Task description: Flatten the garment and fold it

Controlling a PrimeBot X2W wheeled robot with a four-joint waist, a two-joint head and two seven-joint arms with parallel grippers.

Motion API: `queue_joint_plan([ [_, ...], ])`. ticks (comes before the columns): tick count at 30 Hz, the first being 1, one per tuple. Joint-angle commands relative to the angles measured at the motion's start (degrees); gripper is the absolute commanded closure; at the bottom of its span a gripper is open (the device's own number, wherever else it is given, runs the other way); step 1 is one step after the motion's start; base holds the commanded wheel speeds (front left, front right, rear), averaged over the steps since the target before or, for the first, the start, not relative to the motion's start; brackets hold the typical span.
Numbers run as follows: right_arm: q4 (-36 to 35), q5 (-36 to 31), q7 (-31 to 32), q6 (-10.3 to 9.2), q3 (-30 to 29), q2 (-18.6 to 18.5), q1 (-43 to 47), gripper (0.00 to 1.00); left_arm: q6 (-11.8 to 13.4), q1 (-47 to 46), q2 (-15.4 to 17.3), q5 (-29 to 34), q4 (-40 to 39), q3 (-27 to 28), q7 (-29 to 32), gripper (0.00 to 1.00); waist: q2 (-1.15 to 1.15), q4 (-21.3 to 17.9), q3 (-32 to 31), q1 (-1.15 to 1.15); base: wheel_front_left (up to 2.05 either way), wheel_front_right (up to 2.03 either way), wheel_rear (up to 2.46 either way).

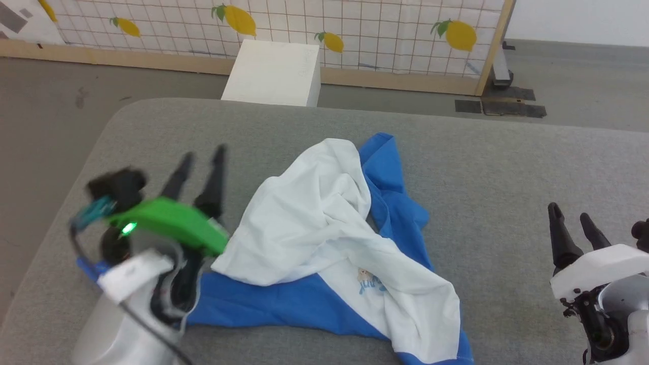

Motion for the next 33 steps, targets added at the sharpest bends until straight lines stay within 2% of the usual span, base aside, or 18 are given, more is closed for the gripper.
queue_joint_plan([
  [1, -0.5, -0.4, 0.3, -0.08, 0.4, 0.0, 0.8, 0.0, 0.8, 2.6, 1.2, 1.7, 0.5, 1.0, -3.2, 0.0, 0.33, 0.3, -0.2, 0.0, 0.0, 0.0, 0.0],
  [4, -0.8, -1.2, 1.6, -0.08, 1.4, 0.0, 1.0, 0.0, 2.5, 7.3, 2.7, 4.5, 0.6, 3.6, -9.8, 0.0, 0.33, 0.6, 0.0, 0.0, 0.0, 0.0, 0.0],
  [9, -1.6, -4.4, 6.3, -0.08, 4.9, 0.0, 0.8, 0.0, 3.8, 13.1, 2.5, 7.9, -1.8, 5.7, -11.9, 0.0, 0.33, 1.1, 0.9, 0.0, 0.0, 0.0, 0.0],
  [12, -1.5, -7.5, 11.8, -0.08, 10.1, 0.0, -0.5, 0.0, 4.1, 15.3, 1.6, 9.0, -3.7, 6.8, -12.2, 0.0, 0.33, 1.1, 1.8, 0.0, 0.0, 0.0, 0.0],
  [13, -0.7, -9.6, 16.6, -0.08, 13.8, 0.0, -2.2, 0.0, 4.2, 16.2, 0.9, 9.5, -4.8, 7.9, -12.2, 0.0, 0.33, 1.1, 2.6, 0.0, 0.0, 0.0, 0.0],
  [19, 4.7, -15.1, 27.2, -0.08, 22.6, 0.0, -9.8, 0.0, 3.7, 17.3, -1.6, 10.9, -7.2, 9.9, -12.3, 0.0, 0.33, 2.2, 5.7, 0.0, 0.0, 0.0, 0.0],
  [26, 13.9, -20.8, 33.2, -0.08, 26.1, 0.0, -15.3, 0.0, 2.1, 16.5, -3.4, 11.8, -7.2, 10.7, -12.3, 0.0, 0.33, 4.7, 8.3, 0.0, 0.0, 0.0, 0.0],
  [31, 17.6, -20.1, 34.9, -0.08, 28.5, -0.7, -15.8, 0.0, 1.1, 16.1, -4.4, 12.0, -6.1, 10.8, -12.3, 0.0, 0.33, 5.5, 8.8, 0.0, 0.0, 0.0, 0.0],
  [32, 18.0, -19.6, 34.9, -0.08, 28.5, -1.0, -15.8, 0.53, 0.9, 16.1, -4.6, 12.0, -5.9, 10.9, -12.3, 0.0, 0.33, 5.5, 8.7, 0.0, 0.0, 0.0, 0.0],
  [33, 18.1, -18.9, 34.5, -0.08, 28.5, -1.1, -15.9, 0.75, 0.7, 16.1, -4.8, 12.0, -5.6, 11.0, -12.3, 0.0, 0.33, 5.4, 8.7, 0.0, 0.0, 0.0, 0.0],
])
